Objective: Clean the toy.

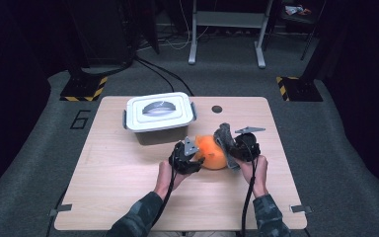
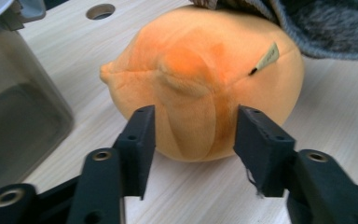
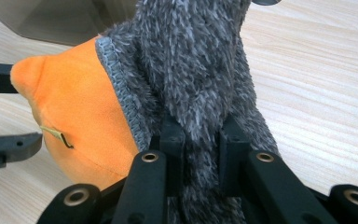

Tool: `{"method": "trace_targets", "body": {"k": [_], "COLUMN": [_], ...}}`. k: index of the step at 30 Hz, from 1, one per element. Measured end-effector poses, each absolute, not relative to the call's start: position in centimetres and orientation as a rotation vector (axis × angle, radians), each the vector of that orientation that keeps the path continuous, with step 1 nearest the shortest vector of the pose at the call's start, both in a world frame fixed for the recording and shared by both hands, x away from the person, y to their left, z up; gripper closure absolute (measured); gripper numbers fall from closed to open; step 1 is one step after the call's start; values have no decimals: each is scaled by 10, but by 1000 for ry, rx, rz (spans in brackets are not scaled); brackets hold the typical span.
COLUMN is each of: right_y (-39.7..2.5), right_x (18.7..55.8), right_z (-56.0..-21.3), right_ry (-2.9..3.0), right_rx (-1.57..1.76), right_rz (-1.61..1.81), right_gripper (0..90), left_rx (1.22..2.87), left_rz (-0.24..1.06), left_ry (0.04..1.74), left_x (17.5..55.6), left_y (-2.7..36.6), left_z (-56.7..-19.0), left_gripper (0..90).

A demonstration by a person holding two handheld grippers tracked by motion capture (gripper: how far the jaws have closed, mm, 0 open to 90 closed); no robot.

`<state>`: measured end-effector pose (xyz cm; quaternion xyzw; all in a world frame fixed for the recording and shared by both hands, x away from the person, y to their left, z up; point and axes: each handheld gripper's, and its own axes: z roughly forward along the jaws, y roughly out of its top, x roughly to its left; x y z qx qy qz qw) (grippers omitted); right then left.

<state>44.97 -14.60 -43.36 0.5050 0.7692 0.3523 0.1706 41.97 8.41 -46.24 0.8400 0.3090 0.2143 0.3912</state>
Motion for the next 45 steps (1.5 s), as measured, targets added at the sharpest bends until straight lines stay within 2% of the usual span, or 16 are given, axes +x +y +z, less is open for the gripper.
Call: {"method": "trace_targets", "body": {"k": [4,8,10,16,20,31,36,45], "right_y": [-145,-144,-144,-149,-157,-156,-136,-101], "right_x": [450,450,450,448,443,427,425,436], "right_z": [-433,-433,-433,-431,-425,-401,-394,-410], "right_ry": [2182,2180,2181,2166,2137,2123,2165,2231], "right_rx": [1441,1435,1432,1433,1440,1384,1314,1259], "right_rz": [999,1000,1001,1016,1039,1132,1145,1035], "right_gripper": [757,757,757,757,757,756,755,754], "left_rx": [2140,2153,2164,2143,2116,2015,2035,2103], "left_rz": [593,588,594,613,550,240,254,326], "left_ry": [774,785,776,770,778,838,870,881], "left_x": [416,417,419,420,421,425,430,431], "left_y": [79,75,70,65,68,80,78,78], "left_z": [-468,-473,-477,-478,-473,-448,-452,-457], "left_gripper": [429,412,458,750,814,831,822,803]}}
